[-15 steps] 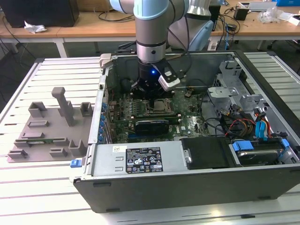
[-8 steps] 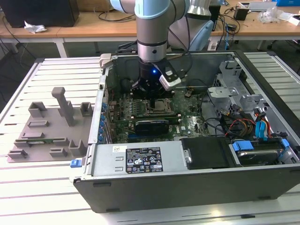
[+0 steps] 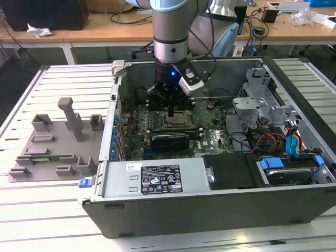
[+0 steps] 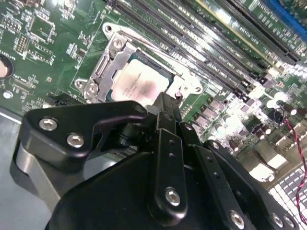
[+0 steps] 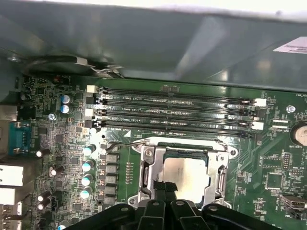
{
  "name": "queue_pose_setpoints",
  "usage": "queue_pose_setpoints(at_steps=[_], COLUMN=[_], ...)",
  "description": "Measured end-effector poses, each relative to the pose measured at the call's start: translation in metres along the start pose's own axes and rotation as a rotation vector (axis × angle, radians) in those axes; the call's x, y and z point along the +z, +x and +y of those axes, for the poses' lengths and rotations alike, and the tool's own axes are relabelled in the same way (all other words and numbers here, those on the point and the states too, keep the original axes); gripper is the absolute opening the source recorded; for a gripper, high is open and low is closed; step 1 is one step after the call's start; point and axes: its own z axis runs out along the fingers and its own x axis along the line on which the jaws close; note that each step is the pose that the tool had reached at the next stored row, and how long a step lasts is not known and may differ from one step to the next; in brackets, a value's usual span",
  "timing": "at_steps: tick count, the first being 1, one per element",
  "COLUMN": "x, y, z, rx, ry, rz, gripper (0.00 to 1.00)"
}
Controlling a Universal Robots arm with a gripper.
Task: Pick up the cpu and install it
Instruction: 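Close the cpu cover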
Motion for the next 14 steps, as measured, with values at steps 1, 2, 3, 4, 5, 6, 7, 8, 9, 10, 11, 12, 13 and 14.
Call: queue_pose_setpoints(at_steps=[1, 2, 3, 4, 5, 6, 7, 8, 9, 10, 11, 12, 13, 14], x=[0.0009, 0.0010, 0.0011, 0.0012, 0.0013, 0.0015, 0.0019, 0.0027, 0.0041, 0.0069, 0.0091, 0.0103, 0.0116, 0.0125], y=[0.0002, 0.0002, 0.0002, 0.0003, 0.0003, 0.0005, 0.0008, 0.0014, 0.0023, 0.0028, 0.0029, 0.0032, 0.0038, 0.0044], z=[0.0000, 0.0000, 0.0000, 0.0000, 0.0001, 0.0001, 0.0002, 0.0003, 0.0004, 0.0006, 0.0007, 0.0007, 0.0009, 0.0009], rx=[0.000, 0.000, 0.000, 0.000, 0.000, 0.000, 0.000, 0.000, 0.000, 0.000, 0.000, 0.000, 0.000, 0.000], ry=[0.0001, 0.0003, 0.0005, 0.0003, 0.0002, 0.0001, 0.0000, 0.0000, 0.0002, 0.0003, 0.0002, 0.0003, 0.0003, 0.0003], rz=[-0.0006, -0.0006, -0.0006, -0.0007, -0.0008, -0.0010, -0.0015, -0.0020, -0.0024, -0.0030, -0.0034, -0.0035, -0.0038, -0.0039], gripper=[0.11, 0.11, 0.11, 0.11, 0.11, 0.11, 0.11, 0.11, 0.11, 0.11, 0.11, 0.11, 0.11, 0.11])
